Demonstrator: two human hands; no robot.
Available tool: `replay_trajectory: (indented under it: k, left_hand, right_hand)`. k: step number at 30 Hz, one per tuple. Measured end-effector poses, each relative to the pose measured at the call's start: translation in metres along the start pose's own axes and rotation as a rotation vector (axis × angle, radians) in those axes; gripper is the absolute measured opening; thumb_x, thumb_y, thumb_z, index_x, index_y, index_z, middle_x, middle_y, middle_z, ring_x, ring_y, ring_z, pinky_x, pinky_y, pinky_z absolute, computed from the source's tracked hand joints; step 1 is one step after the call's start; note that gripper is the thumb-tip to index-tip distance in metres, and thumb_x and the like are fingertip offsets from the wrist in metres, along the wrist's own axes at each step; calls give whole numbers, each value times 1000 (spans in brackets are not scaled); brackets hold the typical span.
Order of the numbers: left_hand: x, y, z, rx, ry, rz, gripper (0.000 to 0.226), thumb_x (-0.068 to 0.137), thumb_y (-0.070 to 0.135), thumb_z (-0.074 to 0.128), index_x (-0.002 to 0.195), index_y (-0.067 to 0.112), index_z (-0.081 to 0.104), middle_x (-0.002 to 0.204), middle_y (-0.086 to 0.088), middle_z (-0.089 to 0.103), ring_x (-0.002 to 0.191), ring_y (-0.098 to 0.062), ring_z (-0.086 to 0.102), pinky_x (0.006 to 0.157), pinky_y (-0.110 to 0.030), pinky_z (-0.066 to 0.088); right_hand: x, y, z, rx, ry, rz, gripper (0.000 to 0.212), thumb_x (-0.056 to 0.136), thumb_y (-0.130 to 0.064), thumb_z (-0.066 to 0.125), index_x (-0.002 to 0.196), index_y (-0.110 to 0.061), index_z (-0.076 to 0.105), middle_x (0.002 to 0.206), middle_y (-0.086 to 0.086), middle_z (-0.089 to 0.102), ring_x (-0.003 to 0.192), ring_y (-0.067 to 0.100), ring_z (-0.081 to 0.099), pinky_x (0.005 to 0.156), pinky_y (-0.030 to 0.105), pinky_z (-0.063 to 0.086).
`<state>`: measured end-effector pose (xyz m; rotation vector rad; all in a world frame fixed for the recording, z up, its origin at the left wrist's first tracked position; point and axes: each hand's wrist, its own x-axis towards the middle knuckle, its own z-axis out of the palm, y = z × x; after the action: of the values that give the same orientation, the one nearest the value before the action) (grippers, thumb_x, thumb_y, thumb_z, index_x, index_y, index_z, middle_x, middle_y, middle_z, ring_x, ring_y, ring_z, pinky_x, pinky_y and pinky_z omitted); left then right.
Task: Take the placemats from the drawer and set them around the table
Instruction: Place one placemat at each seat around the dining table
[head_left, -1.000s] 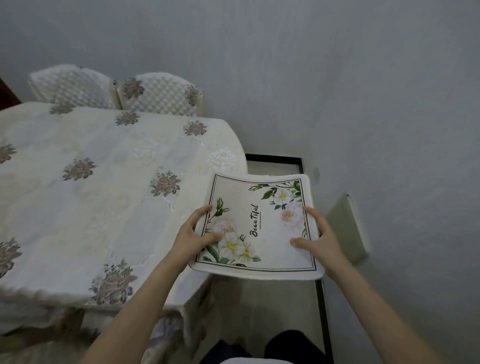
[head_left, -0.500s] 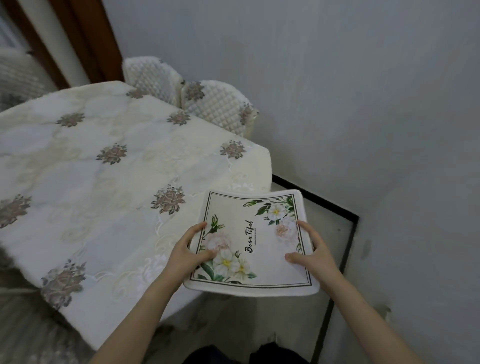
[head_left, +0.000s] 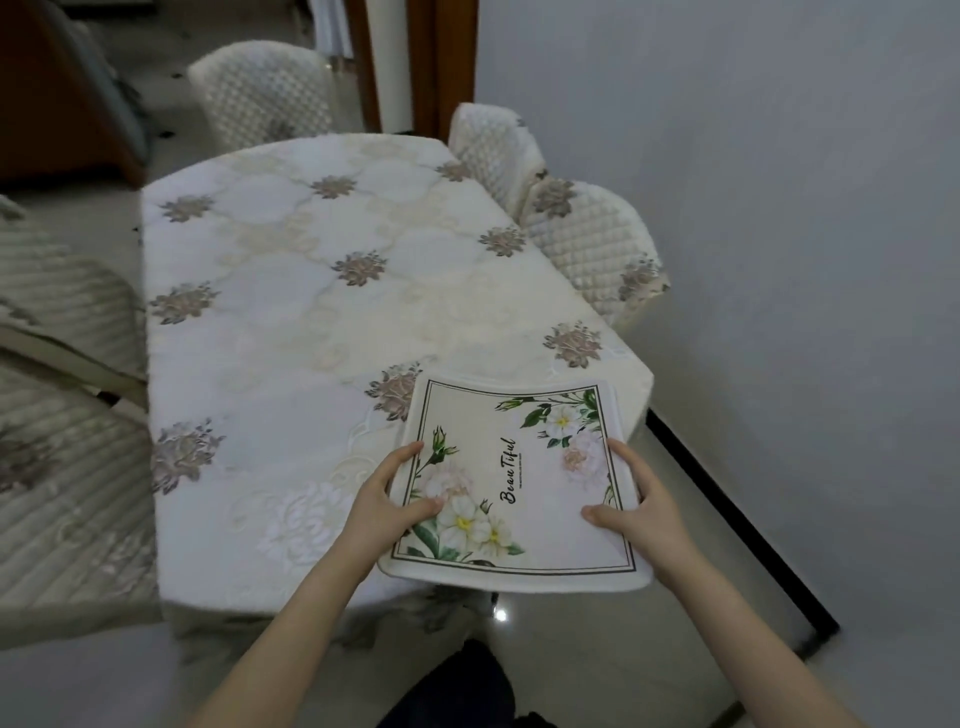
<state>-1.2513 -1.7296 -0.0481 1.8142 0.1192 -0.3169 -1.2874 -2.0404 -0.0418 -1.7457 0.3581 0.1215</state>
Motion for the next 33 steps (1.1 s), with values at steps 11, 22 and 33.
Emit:
replay_trajectory:
  k: [11,22,33]
  left_hand:
    - [28,-28,16,-100,241,-88,71,77,13,77,136,36,46,133,23,46,121,8,41,92,-1,30]
    - [7,-70,72,-165,377,-271,71,84,8,69,142,33,37,144,15,40,135,-7,35,111,-26,30]
    - [21,-66,85,378,379,-559,89,87,39,61,153,23,3,146,-11,31,131,-32,30,103,-40,33]
  right_hand:
    - [120,-12,8,-171,-300,-65,83,66,6,81,133,-34,50,128,-18,56,109,-6,57,87,15,49]
    - [161,29,7,-356,-446,-56,82,67,2,78,135,-31,46,133,-14,50,119,-2,46,91,4,34]
    - [169,43,2,-785,-536,-100,92,78,-40,71,151,-34,15,116,3,43,120,24,39,94,31,32]
